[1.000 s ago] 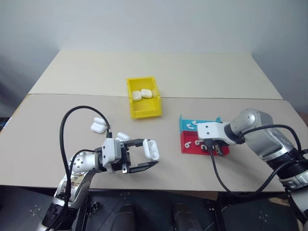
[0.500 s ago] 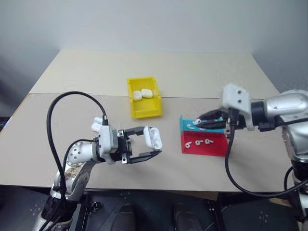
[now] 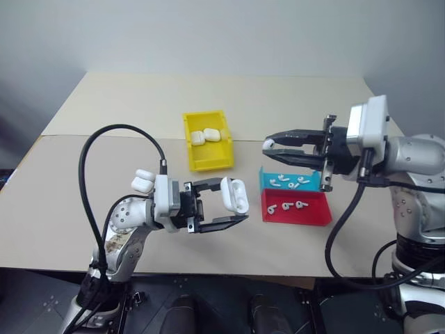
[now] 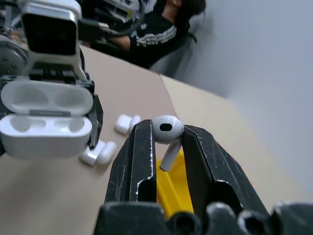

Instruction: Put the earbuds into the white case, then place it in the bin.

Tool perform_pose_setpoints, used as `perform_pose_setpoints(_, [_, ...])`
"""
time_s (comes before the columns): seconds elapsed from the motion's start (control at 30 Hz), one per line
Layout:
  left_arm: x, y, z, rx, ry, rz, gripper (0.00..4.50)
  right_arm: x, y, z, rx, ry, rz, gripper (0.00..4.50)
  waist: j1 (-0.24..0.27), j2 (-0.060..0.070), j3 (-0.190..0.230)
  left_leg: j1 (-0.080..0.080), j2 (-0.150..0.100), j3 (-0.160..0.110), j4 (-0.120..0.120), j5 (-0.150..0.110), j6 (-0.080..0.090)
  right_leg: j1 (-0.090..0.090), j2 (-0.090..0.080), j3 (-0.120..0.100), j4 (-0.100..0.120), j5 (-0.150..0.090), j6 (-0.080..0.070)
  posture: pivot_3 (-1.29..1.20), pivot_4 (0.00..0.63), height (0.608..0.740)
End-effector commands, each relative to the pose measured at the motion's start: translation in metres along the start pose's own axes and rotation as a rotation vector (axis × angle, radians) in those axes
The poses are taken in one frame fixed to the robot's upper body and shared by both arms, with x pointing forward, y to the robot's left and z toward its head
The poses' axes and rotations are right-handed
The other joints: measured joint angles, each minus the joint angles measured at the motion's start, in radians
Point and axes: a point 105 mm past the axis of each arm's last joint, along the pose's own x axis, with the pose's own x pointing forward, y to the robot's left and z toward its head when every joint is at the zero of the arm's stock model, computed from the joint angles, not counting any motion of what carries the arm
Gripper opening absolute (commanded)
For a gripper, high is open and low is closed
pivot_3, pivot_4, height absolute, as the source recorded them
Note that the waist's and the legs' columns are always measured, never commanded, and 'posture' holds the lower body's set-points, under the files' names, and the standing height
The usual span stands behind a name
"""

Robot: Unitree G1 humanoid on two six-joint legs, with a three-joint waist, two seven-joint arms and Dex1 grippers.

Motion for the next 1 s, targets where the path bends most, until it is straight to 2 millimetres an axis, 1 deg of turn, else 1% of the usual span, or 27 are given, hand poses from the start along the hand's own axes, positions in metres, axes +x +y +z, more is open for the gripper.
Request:
perform_pose_setpoints(0.03, [0.008, 0.0, 0.01, -0.038, -0.11, -0.047, 2.77, 0.011, 0.006, 0.014, -0.052, -0.112, 0.055, 0.62, -0.001, 0.0, 0.0, 0.0, 0.0, 0.0, 0.0, 0.0, 0.0, 0.0, 0.0, 0.0, 0.0, 0.0, 0.0, 0.0, 0.15, 0.74])
perform_pose_setpoints(0.1, [0.008, 0.001, 0.007, -0.08, -0.112, -0.055, 2.77, 0.014, 0.005, 0.015, -0.037, -0.151, 0.052, 0.62, 0.0, 0.0, 0.0, 0.0, 0.0, 0.0, 0.0, 0.0, 0.0, 0.0, 0.0, 0.0, 0.001, 0.0, 0.0, 0.0, 0.15, 0.74])
perform_pose_setpoints(0.17, [0.006, -0.003, 0.005, -0.082, -0.119, -0.096, 2.77, 0.012, 0.007, 0.019, 0.006, -0.21, 0.073, 0.62, 0.0, 0.0, 0.0, 0.0, 0.0, 0.0, 0.0, 0.0, 0.0, 0.0, 0.0, 0.0, 0.001, 0.0, 0.0, 0.0, 0.15, 0.74])
perform_pose_setpoints(0.3, [0.004, -0.003, 0.007, -0.096, -0.129, -0.119, 2.77, 0.005, 0.02, 0.025, 0.065, -0.309, 0.158, 0.62, 0.001, 0.0, 0.0, 0.0, 0.0, 0.0, 0.0, 0.0, 0.0, 0.0, 0.0, 0.0, 0.0, 0.0, 0.0, 0.0, 0.15, 0.74])
perform_pose_setpoints(0.4, [0.003, -0.004, 0.005, -0.058, -0.111, -0.151, 2.77, 0.003, 0.024, 0.022, 0.087, -0.312, 0.189, 0.62, 0.002, 0.0, 0.0, 0.0, 0.0, 0.0, 0.0, 0.0, 0.0, 0.001, 0.0, 0.0, 0.0, 0.0, 0.0, 0.0, 0.15, 0.74])
perform_pose_setpoints(0.5, [0.004, 0.0, 0.008, -0.042, -0.137, -0.139, 2.77, 0.002, 0.027, 0.021, 0.107, -0.334, 0.202, 0.62, 0.002, 0.0, 0.0, 0.001, 0.0, 0.0, 0.0, 0.0, 0.0, 0.001, 0.0, 0.0, 0.0, 0.0, 0.0, 0.0, 0.15, 0.74])
perform_pose_setpoints(0.67, [0.005, -0.002, 0.012, -0.036, -0.146, -0.16, 2.77, 0.003, 0.031, 0.017, 0.13, -0.353, 0.211, 0.62, 0.0, 0.0, 0.0, 0.0, 0.0, 0.0, 0.0, 0.0, 0.0, 0.0, 0.0, 0.0, 0.0, 0.0, 0.0, 0.0, 0.15, 0.74])
perform_pose_setpoints(0.77, [0.005, -0.003, 0.012, -0.038, -0.142, -0.164, 2.77, 0.003, 0.031, 0.017, 0.139, -0.369, 0.204, 0.62, 0.0, 0.0, 0.0, 0.001, 0.0, 0.0, 0.0, 0.0, 0.0, 0.0, 0.0, 0.0, 0.0, 0.0, 0.0, 0.0, 0.15, 0.74])
perform_pose_setpoints(1.0, [0.006, -0.004, 0.011, -0.037, -0.144, -0.165, 2.77, 0.005, 0.036, 0.008, 0.155, -0.357, 0.211, 0.62, 0.001, 0.0, 0.0, 0.0, 0.0, 0.0, 0.0, 0.0, 0.0, 0.0, 0.0, 0.0, 0.0, 0.0, 0.0, 0.0, 0.15, 0.74])
